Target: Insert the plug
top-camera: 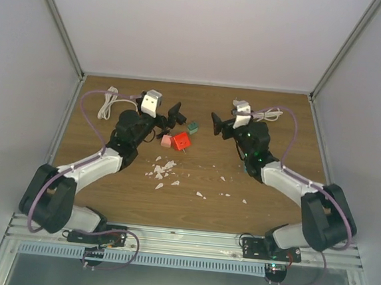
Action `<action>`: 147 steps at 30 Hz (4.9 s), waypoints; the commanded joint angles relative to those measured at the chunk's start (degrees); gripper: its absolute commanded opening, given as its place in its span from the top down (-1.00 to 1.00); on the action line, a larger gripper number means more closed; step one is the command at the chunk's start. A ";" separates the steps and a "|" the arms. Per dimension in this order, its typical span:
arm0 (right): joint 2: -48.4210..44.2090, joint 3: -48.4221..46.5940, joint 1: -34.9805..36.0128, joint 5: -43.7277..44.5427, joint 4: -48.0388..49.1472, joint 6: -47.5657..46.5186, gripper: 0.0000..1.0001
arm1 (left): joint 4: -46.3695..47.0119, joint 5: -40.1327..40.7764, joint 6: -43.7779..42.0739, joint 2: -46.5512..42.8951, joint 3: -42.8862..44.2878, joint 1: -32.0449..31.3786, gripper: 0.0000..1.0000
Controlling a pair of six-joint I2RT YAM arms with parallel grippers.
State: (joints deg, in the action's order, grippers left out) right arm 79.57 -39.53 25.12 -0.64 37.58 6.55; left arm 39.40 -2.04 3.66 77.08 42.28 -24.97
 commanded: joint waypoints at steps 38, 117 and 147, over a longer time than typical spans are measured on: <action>28.91 -24.89 13.86 -8.01 -28.32 -9.47 -0.99 | -1.33 12.65 5.52 5.96 2.71 5.84 -0.98; 19.65 -19.20 25.53 22.94 -52.29 21.70 -0.99 | -3.86 -2.92 9.29 4.26 0.58 14.87 -0.98; 0.38 -0.61 14.07 12.48 -33.54 19.25 -0.99 | -20.47 3.10 12.80 11.83 -8.57 -2.41 -0.51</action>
State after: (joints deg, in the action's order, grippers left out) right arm 79.61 -40.58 40.40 12.51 1.45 26.81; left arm 14.61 -1.48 15.03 87.11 33.08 -27.29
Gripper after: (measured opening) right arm 0.995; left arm 0.759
